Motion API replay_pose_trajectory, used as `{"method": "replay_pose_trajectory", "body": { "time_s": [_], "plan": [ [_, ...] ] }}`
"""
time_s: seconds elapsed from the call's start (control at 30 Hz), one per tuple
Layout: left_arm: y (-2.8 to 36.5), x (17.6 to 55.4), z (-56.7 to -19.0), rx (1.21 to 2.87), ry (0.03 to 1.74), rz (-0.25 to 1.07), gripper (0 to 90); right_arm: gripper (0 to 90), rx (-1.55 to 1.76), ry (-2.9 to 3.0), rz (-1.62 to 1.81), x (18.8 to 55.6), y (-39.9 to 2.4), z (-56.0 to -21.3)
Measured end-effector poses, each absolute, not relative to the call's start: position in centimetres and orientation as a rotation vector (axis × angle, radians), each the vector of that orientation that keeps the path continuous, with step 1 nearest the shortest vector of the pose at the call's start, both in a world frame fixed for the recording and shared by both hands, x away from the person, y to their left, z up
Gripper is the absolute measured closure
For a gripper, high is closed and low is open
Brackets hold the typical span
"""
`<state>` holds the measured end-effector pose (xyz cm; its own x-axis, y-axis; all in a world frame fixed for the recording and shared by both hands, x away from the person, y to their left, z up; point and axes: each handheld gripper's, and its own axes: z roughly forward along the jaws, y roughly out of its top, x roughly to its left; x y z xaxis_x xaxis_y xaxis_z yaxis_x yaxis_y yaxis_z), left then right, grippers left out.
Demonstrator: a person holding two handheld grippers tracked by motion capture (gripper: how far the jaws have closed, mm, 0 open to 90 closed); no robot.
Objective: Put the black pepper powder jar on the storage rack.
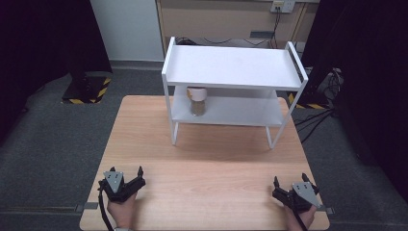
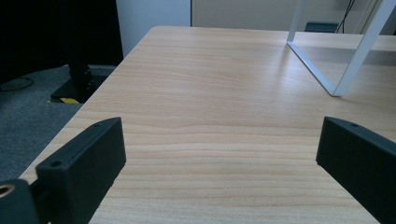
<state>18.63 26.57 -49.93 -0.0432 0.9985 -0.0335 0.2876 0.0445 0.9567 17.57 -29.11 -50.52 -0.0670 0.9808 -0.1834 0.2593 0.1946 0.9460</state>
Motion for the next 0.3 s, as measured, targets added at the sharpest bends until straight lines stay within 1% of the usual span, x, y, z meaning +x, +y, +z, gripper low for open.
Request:
{"method": "replay_pose_trajectory", "body": {
  "time_s": [0.3],
  "plan": [
    [26.44, 18.58, -49.84, 1.352, 1.498, 1.051, 1.3, 1.8, 1.221, 1.529, 0.967, 17.57, -29.37, -50.56]
  ]
}}
